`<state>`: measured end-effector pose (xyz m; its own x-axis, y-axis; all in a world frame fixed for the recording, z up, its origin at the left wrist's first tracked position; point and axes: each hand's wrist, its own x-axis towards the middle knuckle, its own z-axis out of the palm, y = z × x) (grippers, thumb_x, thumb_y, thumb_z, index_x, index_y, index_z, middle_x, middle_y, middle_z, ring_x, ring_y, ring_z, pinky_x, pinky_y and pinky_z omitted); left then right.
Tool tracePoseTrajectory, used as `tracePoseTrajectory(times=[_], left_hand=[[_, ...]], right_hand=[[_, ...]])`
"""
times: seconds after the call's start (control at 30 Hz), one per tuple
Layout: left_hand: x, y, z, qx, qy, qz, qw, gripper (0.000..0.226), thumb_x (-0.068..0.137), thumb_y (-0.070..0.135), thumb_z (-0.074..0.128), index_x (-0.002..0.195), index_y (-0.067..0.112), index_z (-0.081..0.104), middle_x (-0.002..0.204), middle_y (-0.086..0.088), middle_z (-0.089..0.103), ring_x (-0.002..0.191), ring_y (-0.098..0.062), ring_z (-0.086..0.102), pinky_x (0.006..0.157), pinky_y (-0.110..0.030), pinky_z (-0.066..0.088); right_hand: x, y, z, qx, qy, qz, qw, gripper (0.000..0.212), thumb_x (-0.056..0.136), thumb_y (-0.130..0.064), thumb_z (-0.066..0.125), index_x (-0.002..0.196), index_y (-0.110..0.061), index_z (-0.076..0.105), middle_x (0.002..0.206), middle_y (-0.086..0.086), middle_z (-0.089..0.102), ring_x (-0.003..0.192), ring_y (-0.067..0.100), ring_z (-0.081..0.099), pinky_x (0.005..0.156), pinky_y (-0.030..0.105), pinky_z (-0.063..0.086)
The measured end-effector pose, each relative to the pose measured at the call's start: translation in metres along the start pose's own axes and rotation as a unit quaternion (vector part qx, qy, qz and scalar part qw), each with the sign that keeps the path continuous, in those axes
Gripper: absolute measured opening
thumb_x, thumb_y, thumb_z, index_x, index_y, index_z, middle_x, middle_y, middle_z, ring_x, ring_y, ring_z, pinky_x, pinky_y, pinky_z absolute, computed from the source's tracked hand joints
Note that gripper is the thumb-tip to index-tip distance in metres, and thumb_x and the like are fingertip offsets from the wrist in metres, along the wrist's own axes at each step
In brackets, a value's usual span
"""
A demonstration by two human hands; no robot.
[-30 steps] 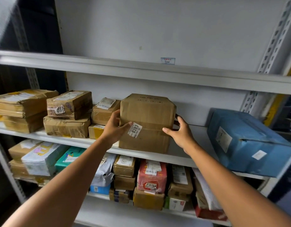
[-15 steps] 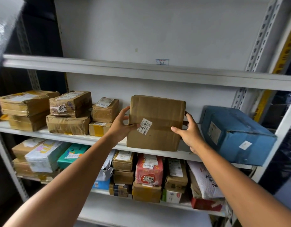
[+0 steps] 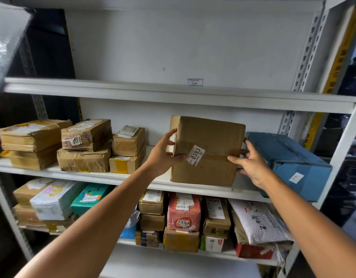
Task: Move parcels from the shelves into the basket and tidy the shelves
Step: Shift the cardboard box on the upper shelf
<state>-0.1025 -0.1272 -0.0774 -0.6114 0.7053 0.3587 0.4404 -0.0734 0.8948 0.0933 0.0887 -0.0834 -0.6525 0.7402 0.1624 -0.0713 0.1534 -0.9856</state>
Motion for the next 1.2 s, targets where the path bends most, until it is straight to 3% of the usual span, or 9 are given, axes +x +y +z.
tracePoseTrajectory(times=[0.23,0.47,0.63,0.8,0.93,1.03,1.1,1.2], left_hand=[[-0.006,0.007,0.005,0.045,-0.002,0.034,0.998,0.092,0.071,0.018,0.087,0.135,0.056,0.034,0.125,-0.002,0.050,0.107,-0.027,0.061,0.080,-0.050,0.059],[-0.013,0.012,0.007,0.086,0.001,0.057,0.995,0.095,0.069,0.021,0.088,0.137,0.056,0.030,0.124,0.000,0.051,0.102,-0.021,0.062,0.078,-0.043,0.061],[-0.015,0.013,0.008,0.092,0.003,0.075,0.993,0.096,0.068,0.027,0.088,0.138,0.056,0.029,0.127,0.000,0.050,0.102,-0.019,0.061,0.079,-0.032,0.058],[-0.014,0.011,0.008,0.098,0.005,0.072,0.993,0.097,0.067,0.028,0.089,0.140,0.053,0.030,0.125,0.001,0.052,0.103,-0.019,0.061,0.084,-0.040,0.059],[-0.012,0.009,0.005,0.076,0.014,0.060,0.995,0.093,0.070,0.030,0.088,0.143,0.046,0.033,0.124,0.001,0.054,0.103,-0.016,0.062,0.081,-0.038,0.059],[-0.008,0.009,0.003,0.023,0.028,0.046,0.998,0.091,0.070,0.017,0.088,0.143,0.034,0.036,0.116,0.003,0.057,0.101,-0.012,0.060,0.081,-0.031,0.058],[-0.006,0.010,0.000,-0.006,0.028,0.045,0.999,0.086,0.071,0.003,0.084,0.139,0.029,0.038,0.109,0.008,0.057,0.098,-0.007,0.058,0.080,-0.025,0.055],[-0.001,0.009,-0.006,-0.059,0.009,0.026,0.998,0.082,0.075,-0.010,0.076,0.134,0.030,0.038,0.111,0.005,0.057,0.102,-0.016,0.062,0.082,-0.034,0.058]], right_hand=[[-0.005,-0.007,-0.009,0.027,-0.003,0.007,1.000,0.087,0.082,0.003,0.073,0.148,-0.039,0.034,0.132,0.005,0.059,0.110,0.022,0.063,0.079,0.042,0.056],[-0.009,-0.009,-0.017,0.058,-0.021,0.017,0.998,0.085,0.083,0.011,0.067,0.147,-0.035,0.036,0.124,0.006,0.062,0.107,0.022,0.064,0.084,0.047,0.054],[-0.010,-0.011,-0.020,0.061,-0.024,0.017,0.998,0.084,0.083,0.011,0.066,0.148,-0.034,0.037,0.125,0.007,0.062,0.109,0.022,0.064,0.084,0.047,0.055],[-0.016,-0.014,-0.017,0.055,-0.020,0.015,0.998,0.084,0.084,0.010,0.066,0.148,-0.034,0.035,0.125,0.006,0.062,0.105,0.019,0.064,0.075,0.041,0.055],[-0.020,-0.012,-0.006,0.021,0.007,-0.005,1.000,0.087,0.083,0.004,0.071,0.149,-0.036,0.032,0.129,0.003,0.061,0.105,0.017,0.064,0.071,0.035,0.052],[-0.021,-0.010,0.008,-0.003,0.030,-0.033,0.999,0.088,0.083,0.001,0.073,0.151,-0.035,0.030,0.134,0.002,0.058,0.112,0.018,0.062,0.083,0.038,0.055],[-0.024,-0.011,0.017,-0.021,0.041,-0.057,0.997,0.087,0.085,-0.001,0.073,0.152,-0.032,0.029,0.128,-0.002,0.055,0.104,0.011,0.060,0.087,0.033,0.053],[-0.029,-0.013,0.027,-0.063,0.054,-0.092,0.992,0.083,0.086,-0.004,0.073,0.152,-0.030,0.029,0.121,-0.007,0.047,0.093,-0.001,0.052,0.080,0.022,0.049]])
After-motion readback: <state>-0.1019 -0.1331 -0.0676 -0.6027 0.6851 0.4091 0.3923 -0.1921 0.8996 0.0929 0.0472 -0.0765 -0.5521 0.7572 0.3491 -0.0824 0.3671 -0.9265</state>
